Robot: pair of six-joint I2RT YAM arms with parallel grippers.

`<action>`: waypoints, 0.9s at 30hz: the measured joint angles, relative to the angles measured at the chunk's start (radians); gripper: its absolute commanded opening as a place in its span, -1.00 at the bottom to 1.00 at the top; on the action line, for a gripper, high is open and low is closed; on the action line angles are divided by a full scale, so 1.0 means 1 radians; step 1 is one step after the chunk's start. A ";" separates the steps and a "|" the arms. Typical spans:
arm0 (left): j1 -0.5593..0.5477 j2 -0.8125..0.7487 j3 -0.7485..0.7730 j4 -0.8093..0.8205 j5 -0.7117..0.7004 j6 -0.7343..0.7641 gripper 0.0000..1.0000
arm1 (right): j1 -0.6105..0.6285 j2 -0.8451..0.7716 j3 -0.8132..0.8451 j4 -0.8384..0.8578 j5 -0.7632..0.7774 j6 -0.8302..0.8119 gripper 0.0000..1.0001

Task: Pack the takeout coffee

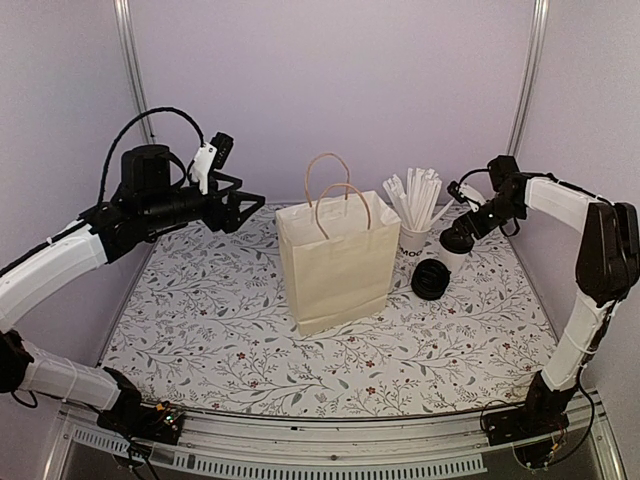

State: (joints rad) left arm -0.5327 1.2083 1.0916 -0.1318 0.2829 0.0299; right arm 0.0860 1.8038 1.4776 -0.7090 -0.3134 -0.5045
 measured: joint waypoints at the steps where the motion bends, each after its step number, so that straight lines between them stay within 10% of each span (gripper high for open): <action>1: 0.000 0.000 0.000 0.000 0.001 -0.001 0.66 | 0.000 0.001 0.000 0.000 0.001 0.000 0.69; 27: 0.000 0.000 -0.027 0.016 0.024 -0.009 0.66 | 0.000 0.034 -0.011 0.013 0.027 0.000 0.51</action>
State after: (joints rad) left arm -0.5327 1.2087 1.0645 -0.1154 0.3073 0.0208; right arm 0.0860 1.8381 1.4670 -0.6956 -0.2867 -0.5045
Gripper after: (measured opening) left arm 0.830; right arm 0.802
